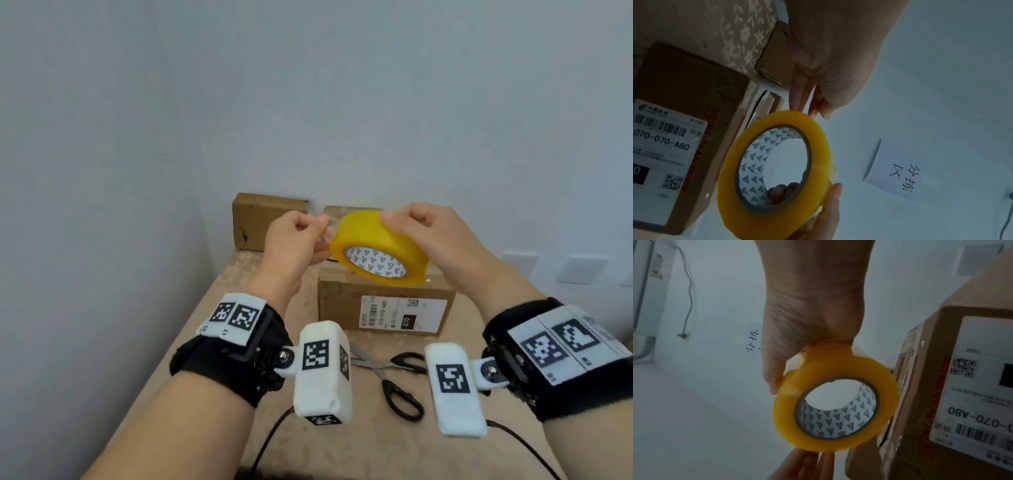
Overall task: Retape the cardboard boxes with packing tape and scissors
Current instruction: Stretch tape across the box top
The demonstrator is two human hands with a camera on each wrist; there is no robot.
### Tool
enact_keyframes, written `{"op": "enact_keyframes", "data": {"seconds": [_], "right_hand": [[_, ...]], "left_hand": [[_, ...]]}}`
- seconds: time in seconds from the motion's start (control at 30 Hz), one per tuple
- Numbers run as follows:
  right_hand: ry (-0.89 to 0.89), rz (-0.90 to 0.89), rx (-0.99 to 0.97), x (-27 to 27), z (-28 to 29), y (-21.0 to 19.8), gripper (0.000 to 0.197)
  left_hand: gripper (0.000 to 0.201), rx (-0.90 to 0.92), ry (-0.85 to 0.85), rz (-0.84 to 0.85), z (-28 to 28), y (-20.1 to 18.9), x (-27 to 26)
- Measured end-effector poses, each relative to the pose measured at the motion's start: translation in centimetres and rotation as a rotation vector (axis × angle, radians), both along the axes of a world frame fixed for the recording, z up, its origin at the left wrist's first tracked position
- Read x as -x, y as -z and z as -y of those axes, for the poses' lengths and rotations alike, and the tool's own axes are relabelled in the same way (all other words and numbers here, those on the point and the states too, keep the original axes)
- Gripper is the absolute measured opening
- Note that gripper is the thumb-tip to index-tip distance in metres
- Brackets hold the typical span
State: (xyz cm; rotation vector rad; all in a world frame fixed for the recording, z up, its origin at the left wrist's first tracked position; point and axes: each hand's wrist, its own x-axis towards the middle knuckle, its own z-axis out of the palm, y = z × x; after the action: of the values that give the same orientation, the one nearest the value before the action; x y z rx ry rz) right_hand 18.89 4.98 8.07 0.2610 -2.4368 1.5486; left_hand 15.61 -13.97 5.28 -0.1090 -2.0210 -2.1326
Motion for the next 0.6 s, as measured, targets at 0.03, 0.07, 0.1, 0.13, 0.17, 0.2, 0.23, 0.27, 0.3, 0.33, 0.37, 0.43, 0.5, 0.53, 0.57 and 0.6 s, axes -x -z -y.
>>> {"op": "enact_keyframes", "data": {"seconds": [0.03,0.07,0.1,0.13,0.17,0.2,0.23,0.27,0.3,0.33,0.37,0.43,0.5,0.53,0.57,0.6], "right_hand": [[-0.001,0.017,0.019,0.0,-0.1,-0.1,0.040],[0.002,0.037,0.034,0.0,-0.1,-0.2,0.047],[0.004,0.055,0.040,-0.1,0.0,-0.3,0.053],[0.011,0.066,0.033,-0.1,0.1,-0.5,0.059],[0.020,0.066,0.010,-0.1,0.2,-0.7,0.067],[0.023,0.064,-0.014,-0.1,0.3,-1.0,0.077],[0.025,0.058,-0.037,0.0,0.4,-1.4,0.086],[0.029,0.046,-0.067,0.1,0.5,-1.9,0.089],[0.038,0.027,-0.118,0.2,0.6,-2.4,0.084],[0.057,0.017,-0.220,0.3,0.7,-3.0,0.074],[0.096,0.017,-0.380,0.5,0.6,-3.6,0.067],[0.163,0.041,-0.674,1.0,0.5,-4.8,0.063],[0.179,0.066,-0.775,2.1,0.5,-5.5,0.062],[0.180,0.074,-0.816,2.7,0.7,-5.8,0.062],[0.184,0.085,-0.863,3.3,1.0,-5.9,0.060],[0.185,0.099,-0.910,4.0,1.3,-6.0,0.058]], "left_hand": [[0.019,-0.003,0.001,-0.001,0.1,-0.1,-0.1],[0.019,-0.005,0.009,-0.003,0.3,-0.3,-0.2],[0.020,-0.003,0.022,-0.002,0.4,-0.4,-0.4],[0.021,0.005,0.038,0.002,0.5,-0.6,-0.7],[0.023,0.021,0.050,0.004,0.7,-0.8,-0.8],[0.024,0.050,0.053,0.007,0.9,-1.0,-0.9],[0.024,0.083,0.049,0.007,1.2,-1.3,-0.8],[0.025,0.110,0.035,0.002,1.6,-1.6,-0.7],[0.025,0.118,0.010,0.000,2.0,-1.9,-0.5],[0.025,0.113,-0.021,0.007,2.5,-2.2,-0.2],[0.025,0.114,-0.046,0.018,3.0,-2.5,0.1],[0.025,0.150,-0.058,0.031,3.5,-2.9,0.5],[0.025,0.182,-0.068,0.042,3.4,-3.0,1.0],[0.026,0.196,-0.078,0.056,3.3,-2.9,1.3],[0.028,0.207,-0.081,0.072,3.1,-2.7,1.7],[0.030,0.216,-0.079,0.091,3.0,-2.5,2.1]]}}
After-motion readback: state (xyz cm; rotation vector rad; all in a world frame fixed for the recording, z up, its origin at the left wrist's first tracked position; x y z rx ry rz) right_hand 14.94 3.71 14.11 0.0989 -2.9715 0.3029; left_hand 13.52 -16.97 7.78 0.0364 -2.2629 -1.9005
